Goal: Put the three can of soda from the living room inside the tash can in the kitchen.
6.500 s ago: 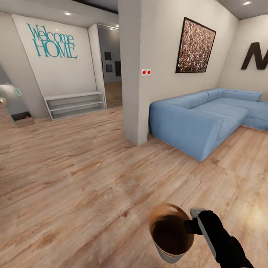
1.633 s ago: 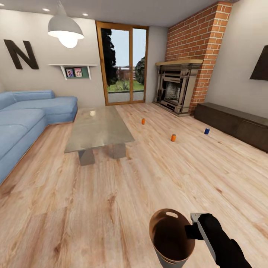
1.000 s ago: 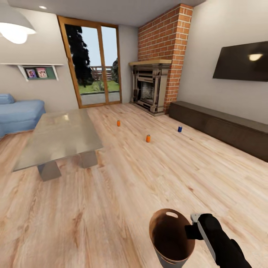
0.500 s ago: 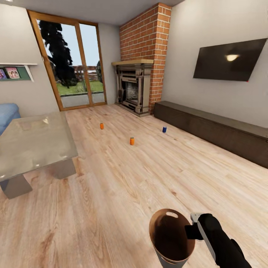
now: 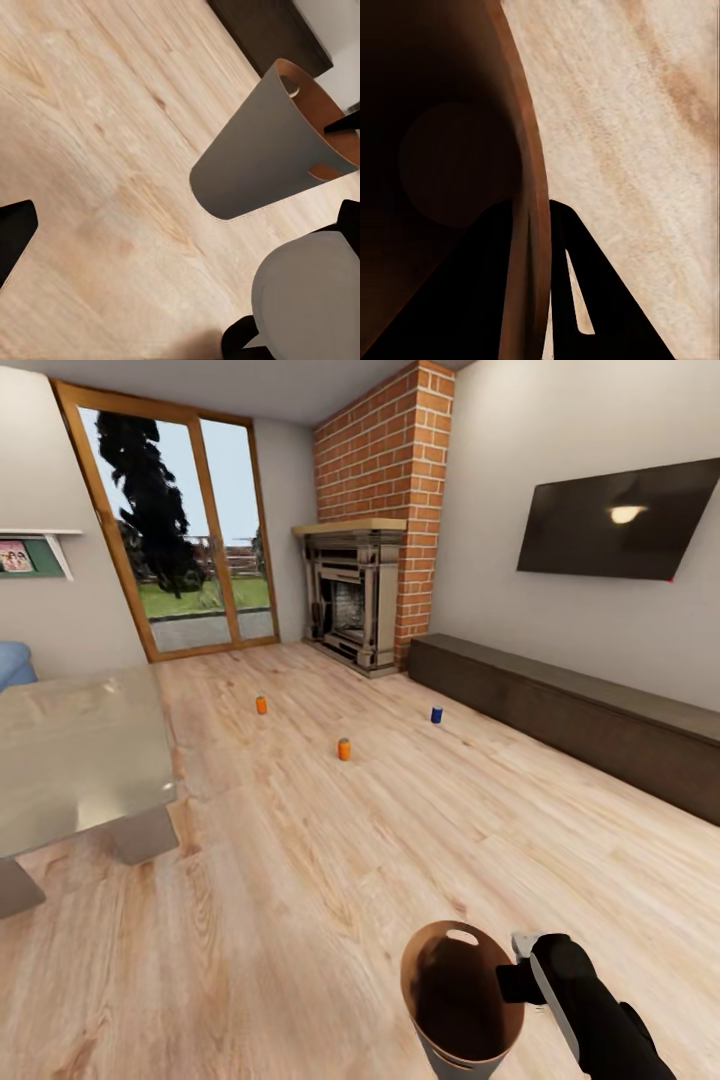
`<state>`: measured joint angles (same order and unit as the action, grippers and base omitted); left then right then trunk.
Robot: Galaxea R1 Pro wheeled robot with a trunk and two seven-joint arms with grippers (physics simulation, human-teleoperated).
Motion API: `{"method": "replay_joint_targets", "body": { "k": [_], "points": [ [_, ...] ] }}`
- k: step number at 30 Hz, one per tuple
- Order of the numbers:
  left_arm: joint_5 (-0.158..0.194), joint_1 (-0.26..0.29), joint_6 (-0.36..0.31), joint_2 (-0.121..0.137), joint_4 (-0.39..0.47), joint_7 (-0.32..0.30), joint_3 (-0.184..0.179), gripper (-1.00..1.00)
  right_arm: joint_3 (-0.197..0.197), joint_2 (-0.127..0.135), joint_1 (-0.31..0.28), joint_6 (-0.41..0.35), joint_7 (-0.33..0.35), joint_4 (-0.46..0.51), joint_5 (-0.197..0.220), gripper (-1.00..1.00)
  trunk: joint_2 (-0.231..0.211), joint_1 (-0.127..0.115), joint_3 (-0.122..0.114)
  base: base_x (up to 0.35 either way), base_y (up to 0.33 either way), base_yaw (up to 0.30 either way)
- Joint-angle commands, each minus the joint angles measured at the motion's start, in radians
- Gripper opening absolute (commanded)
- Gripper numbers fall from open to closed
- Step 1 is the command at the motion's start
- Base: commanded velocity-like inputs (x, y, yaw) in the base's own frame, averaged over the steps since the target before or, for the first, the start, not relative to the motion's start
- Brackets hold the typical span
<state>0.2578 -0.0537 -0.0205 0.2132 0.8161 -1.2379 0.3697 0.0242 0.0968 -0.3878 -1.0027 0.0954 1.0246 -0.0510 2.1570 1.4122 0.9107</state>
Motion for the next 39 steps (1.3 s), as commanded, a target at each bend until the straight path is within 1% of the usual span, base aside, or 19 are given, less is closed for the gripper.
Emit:
{"method": "replay_joint_targets", "body": {
  "k": [1, 39],
  "points": [
    [0.000, 0.000, 0.000, 0.000, 0.000, 0.000, 0.000, 1.00, 0.000, 0.000, 0.000, 0.000, 0.006, 0.000, 0.020, -1.00, 0.000, 0.000, 0.000, 0.342, -0.044, 0.000],
    [0.000, 0.000, -0.001, 0.002, -0.002, 0.000, 0.000, 1.00, 0.000, 0.000, 0.000, 0.000, 0.006, 0.000, 0.020, -1.00, 0.000, 0.000, 0.000, 0.346, -0.003, 0.000]
  ]
}}
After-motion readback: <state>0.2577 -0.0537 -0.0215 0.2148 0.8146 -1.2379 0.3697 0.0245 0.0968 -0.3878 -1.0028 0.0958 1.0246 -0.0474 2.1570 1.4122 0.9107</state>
